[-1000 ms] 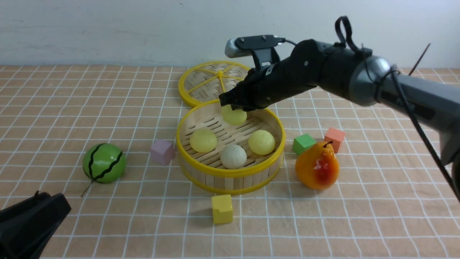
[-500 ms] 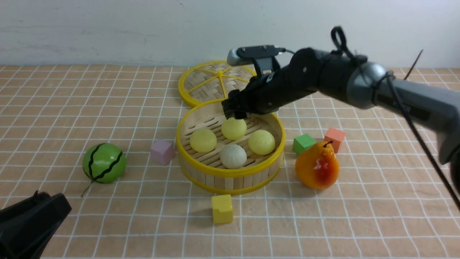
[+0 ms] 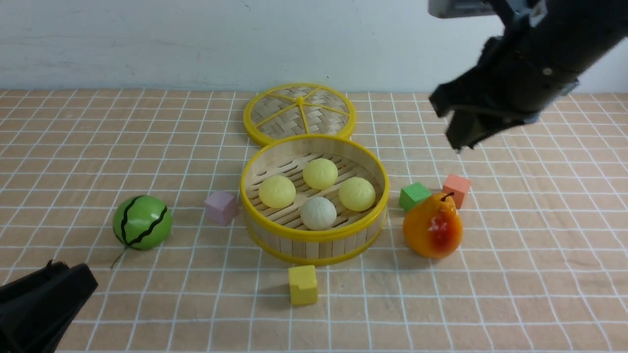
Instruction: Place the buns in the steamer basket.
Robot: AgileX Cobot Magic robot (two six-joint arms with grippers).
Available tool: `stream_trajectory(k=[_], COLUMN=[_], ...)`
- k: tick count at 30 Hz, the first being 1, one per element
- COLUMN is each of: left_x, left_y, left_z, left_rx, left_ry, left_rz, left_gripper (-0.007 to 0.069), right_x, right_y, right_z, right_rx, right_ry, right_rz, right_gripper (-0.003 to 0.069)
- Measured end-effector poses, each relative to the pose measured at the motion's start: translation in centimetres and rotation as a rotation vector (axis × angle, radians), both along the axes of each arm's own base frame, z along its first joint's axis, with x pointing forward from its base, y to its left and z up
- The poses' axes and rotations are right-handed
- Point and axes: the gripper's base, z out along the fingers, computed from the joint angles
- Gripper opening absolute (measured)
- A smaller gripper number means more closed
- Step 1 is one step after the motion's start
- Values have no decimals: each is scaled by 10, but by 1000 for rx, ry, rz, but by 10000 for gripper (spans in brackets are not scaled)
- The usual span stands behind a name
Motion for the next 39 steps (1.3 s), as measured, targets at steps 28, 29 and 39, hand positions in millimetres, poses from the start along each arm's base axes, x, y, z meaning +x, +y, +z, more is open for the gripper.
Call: stream_trajectory(k=[28,29,39], left_x=[0,0,0], left_y=[0,0,0], left_z=[0,0,0], left_rx=[2,2,2], left_ry=[4,4,4], left_rz=[-2,-2,-2], left_gripper=[237,237,237], right_x=[-182,-185,-231], right_y=[-88,-94,-128], right_z=[-4,-12,-172], right_rx=[19,32,79], right_ry=[-299,-363,-703], right_rz=[-80,-115,-370], right_gripper=[-14,-13,-11])
